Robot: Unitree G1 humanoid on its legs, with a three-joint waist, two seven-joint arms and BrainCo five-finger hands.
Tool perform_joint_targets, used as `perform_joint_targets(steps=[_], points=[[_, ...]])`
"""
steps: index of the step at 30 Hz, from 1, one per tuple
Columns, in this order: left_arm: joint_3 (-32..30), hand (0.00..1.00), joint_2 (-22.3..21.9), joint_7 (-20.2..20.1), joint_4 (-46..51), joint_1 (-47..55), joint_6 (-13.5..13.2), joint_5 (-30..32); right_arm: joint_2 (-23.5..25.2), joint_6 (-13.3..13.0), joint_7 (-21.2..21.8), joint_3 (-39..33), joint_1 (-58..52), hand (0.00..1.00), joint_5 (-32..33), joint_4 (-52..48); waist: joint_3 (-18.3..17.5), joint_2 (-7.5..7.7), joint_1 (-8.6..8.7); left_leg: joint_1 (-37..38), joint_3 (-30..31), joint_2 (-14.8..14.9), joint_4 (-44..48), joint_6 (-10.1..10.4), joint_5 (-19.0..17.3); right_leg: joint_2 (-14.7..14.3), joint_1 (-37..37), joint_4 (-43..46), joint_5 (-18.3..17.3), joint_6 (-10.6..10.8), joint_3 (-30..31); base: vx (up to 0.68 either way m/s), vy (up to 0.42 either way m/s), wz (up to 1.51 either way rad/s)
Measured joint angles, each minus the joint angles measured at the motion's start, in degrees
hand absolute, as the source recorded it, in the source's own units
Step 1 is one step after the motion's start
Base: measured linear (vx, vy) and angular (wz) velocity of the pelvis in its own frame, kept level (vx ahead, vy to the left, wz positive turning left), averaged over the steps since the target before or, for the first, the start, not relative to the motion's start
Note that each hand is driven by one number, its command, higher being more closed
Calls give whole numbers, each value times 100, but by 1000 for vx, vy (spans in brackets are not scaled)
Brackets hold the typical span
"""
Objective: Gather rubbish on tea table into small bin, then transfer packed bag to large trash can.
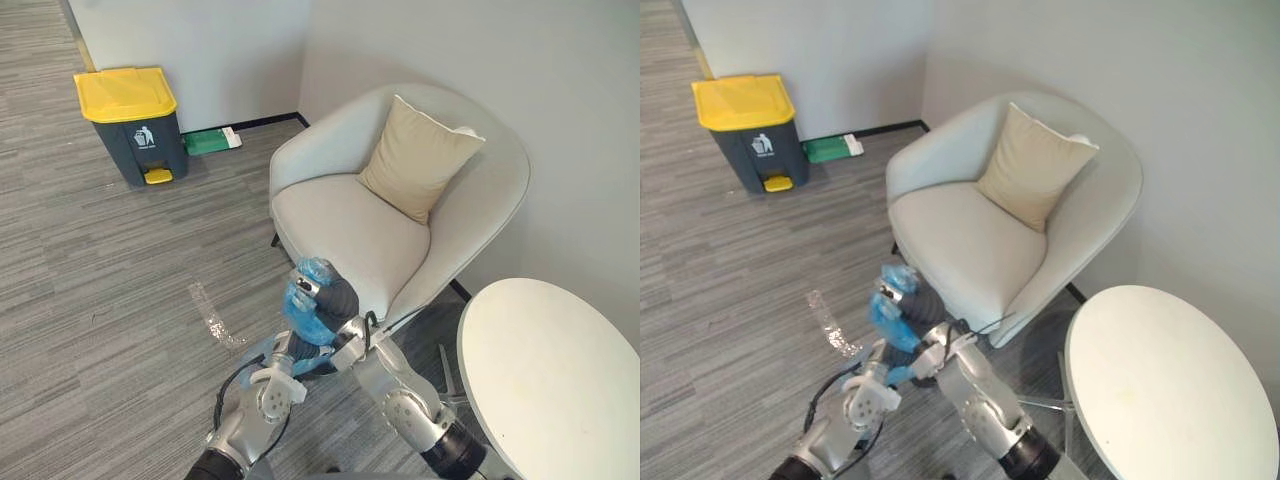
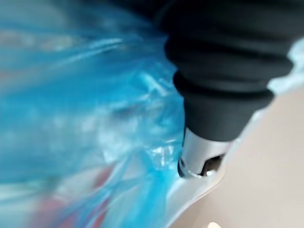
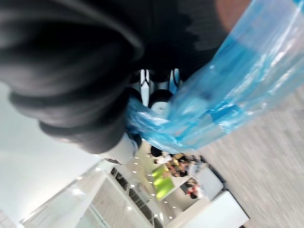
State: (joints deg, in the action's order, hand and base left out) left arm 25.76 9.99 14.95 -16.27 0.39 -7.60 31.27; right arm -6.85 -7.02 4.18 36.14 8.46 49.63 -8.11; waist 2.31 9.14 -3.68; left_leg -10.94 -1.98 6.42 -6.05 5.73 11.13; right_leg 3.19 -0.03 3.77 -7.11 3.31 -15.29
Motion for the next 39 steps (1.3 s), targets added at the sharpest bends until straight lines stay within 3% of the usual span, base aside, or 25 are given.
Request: perform_joint_targets(steps=[6,9,10,21,24,28,34,39], points=[[4,100,-12,-58,279,336,-38,-234,15,-22,46,-203,-261,100,-72,-125,48,-52,28,1,11,-26,-29,16,-27,31,0,30,-34,0,-34,-8,0,2],[-2,100,-11,-61,575,541,-37,-408,12,-91,80,-565,-521,100,-543,-239,61,-65,32,2,44,-46,-29,31,-38,57,-14,81,-87,1,-78,-15,-3,7],[-3,100,-12,-62,666,572,-37,-453,12,-110,85,-709,-601,0,-731,-238,68,-70,32,0,54,-51,-29,26,-34,60,-12,83,-91,1,-95,-6,-8,6],[-299,100,-119,-60,1602,657,-41,-1023,12,-212,-303,-1589,-1107,0,-2722,-227,109,-124,49,2,63,-116,3,-16,-1,108,7,88,-90,2,-124,3,-2,0],[-421,100,-229,-60,1765,719,-42,-1252,-29,-268,-458,-1850,-1123,0,-3534,-242,125,-146,57,11,57,-117,1,-17,-1,114,9,95,-90,2,-121,0,0,0],[-435,100,-235,110,1911,654,-106,-1342,-748,-410,-649,-2080,-1086,0,-4515,-496,136,-164,86,25,38,-122,-26,-26,-8,127,7,87,-90,2,-109,-36,2,-1],[-632,100,-228,72,1909,715,-89,-1434,-1816,-799,-704,-3012,-1063,0,-4752,-1222,136,-164,114,79,-35,-124,-2,-39,-5,140,15,95,-83,8,-20,1,-2,-6],[-1012,100,-246,112,1909,717,-88,-1801,-1556,-884,-979,-3526,-1096,0,-4972,-1233,162,-214,196,94,-59,-119,-28,-40,-6,142,13,96,-83,8,3,-5,-3,-2]])
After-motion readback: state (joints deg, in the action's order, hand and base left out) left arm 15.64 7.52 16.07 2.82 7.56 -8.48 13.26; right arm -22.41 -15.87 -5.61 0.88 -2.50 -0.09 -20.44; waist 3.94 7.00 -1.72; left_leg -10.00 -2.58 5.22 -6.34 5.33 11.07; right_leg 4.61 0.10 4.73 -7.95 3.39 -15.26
